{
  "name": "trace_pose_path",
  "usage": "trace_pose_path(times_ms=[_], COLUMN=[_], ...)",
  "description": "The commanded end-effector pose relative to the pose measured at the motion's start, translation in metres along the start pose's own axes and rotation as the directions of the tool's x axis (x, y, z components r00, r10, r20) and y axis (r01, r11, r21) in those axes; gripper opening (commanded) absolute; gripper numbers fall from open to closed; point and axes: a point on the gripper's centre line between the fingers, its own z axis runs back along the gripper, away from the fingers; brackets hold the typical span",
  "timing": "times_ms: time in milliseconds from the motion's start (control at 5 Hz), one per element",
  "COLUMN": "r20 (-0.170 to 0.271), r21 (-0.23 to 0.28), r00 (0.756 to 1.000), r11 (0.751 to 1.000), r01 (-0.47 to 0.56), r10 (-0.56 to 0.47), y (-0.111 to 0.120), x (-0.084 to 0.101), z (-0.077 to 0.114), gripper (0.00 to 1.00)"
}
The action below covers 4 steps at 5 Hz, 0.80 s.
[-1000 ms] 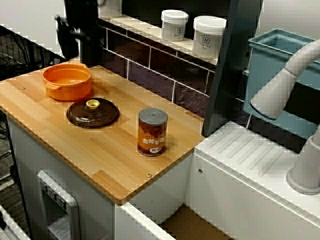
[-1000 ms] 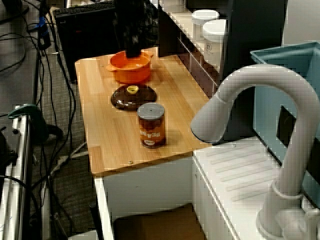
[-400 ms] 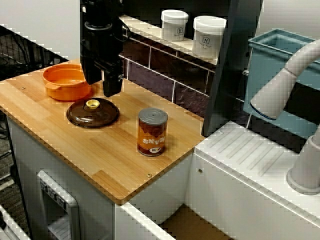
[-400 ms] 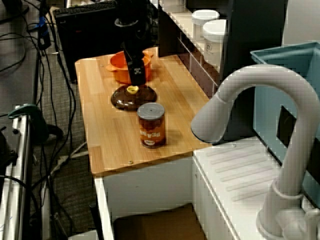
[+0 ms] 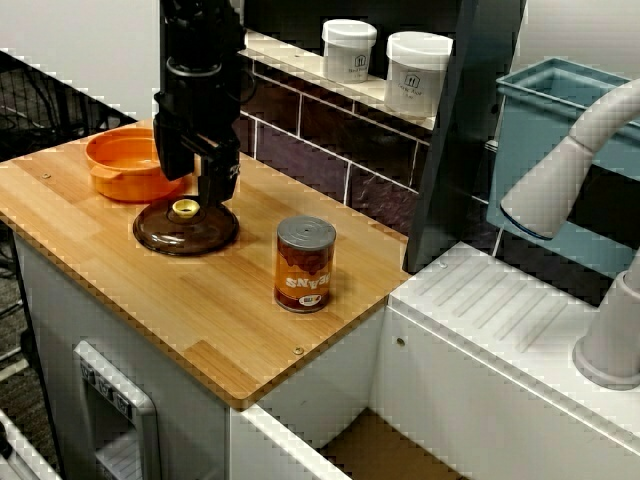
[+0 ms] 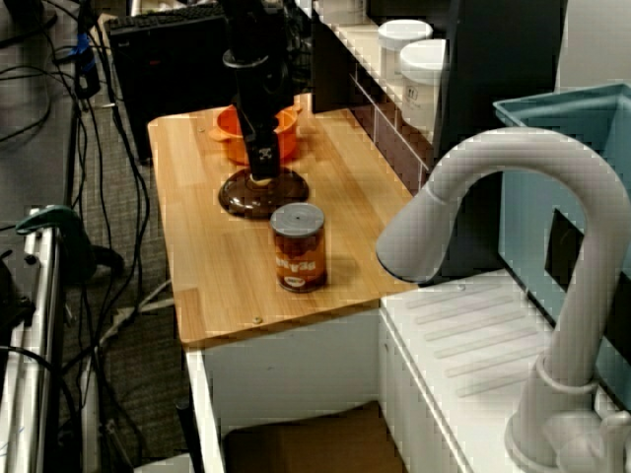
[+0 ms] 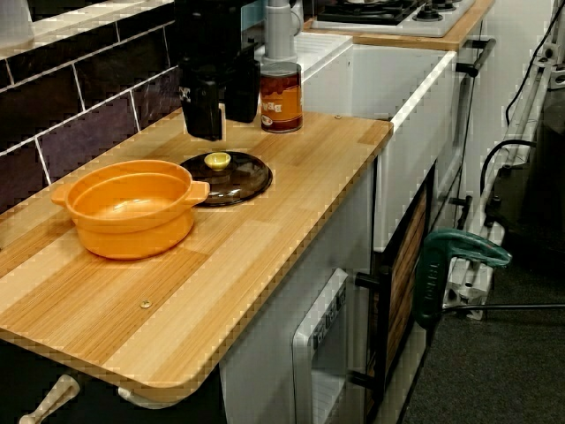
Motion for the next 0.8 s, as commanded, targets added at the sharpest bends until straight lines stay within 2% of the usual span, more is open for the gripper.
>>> trace_pose_path(times_ms=[0,400,600], r20=[0.008,-0.014,-0.015], r21=[0.032,0.031,0.017], r00=[1.0,0.999,0.999], r11=[0.999,0.999,0.999], r01=[-0.016,-0.032,-0.049], r10=[0.015,0.032,0.049], y=[0.0058,0.0041,0.0107], x=[-0.0219,-0.0239,-0.0199], z=[-0.009,-0.0186,-0.0147], gripper=[1.0,1.0,1.0])
